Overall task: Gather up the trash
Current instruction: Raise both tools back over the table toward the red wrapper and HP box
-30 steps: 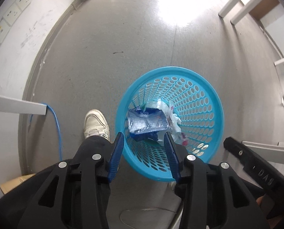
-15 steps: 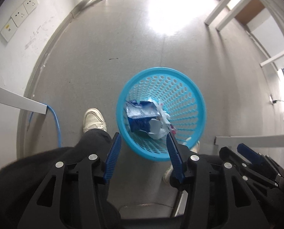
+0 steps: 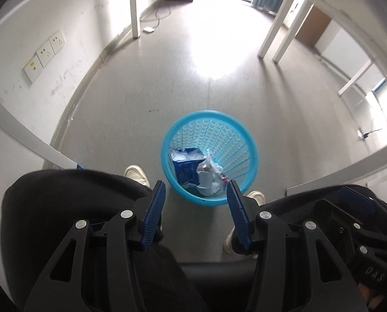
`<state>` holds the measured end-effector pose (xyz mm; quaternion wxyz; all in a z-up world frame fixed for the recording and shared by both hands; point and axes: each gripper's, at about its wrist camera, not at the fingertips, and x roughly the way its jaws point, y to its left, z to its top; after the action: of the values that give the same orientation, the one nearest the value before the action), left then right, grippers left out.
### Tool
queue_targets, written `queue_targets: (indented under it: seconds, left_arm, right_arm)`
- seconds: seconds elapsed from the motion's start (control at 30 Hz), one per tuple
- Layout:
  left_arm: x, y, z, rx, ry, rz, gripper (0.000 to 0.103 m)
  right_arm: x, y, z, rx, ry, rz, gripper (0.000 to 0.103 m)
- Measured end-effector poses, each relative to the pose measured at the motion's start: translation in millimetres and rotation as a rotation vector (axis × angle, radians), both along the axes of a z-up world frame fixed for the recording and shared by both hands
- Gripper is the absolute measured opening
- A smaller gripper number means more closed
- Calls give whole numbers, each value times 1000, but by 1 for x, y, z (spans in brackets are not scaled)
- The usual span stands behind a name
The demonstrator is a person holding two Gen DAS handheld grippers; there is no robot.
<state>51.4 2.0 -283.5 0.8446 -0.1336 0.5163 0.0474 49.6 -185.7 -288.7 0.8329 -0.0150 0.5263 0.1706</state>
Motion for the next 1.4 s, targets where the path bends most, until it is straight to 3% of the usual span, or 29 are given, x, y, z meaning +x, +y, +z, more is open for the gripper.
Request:
queue_targets:
  seconds: [0.3, 0.47, 0.53, 0.67, 0.77, 0.87, 0.97, 1.23, 1.33, 1.4]
  left_arm:
    - [-64, -5, 62, 27, -151, -50, 49]
    - [-98, -2, 120, 111, -337, -61, 53]
    - [-106, 8, 145, 110, -412, -34, 53]
    - [-107, 29, 189, 80, -538, 24, 55]
    - [-97, 39, 214, 105, -617, 59, 58]
    - [-85, 52, 229, 68, -663, 107, 59]
    - [-72, 58, 242, 29, -679, 148, 58]
    - [-20, 58, 264, 95, -632, 55, 59]
    - [-4, 74, 269, 7, -624, 77, 59]
    - [7, 82, 268, -2, -598, 90, 59]
  right_arm:
    - [-58, -25, 71, 100, -145, 53, 75]
    - [-79, -35, 112, 141, -250, 29, 75]
    - [-85, -41, 141, 198, -322, 19, 79]
    - [-86, -44, 191, 251, -412, 35, 84]
    - [-76, -40, 210, 238, -458, 32, 85]
    - [-57, -38, 221, 240, -474, 13, 85]
    - [-40, -33, 231, 249, -488, -2, 86]
    - [29, -8, 243, 297, -455, 4, 87]
    - [56, -2, 249, 301, -437, 10, 87]
    - [75, 1, 252, 301, -428, 11, 87]
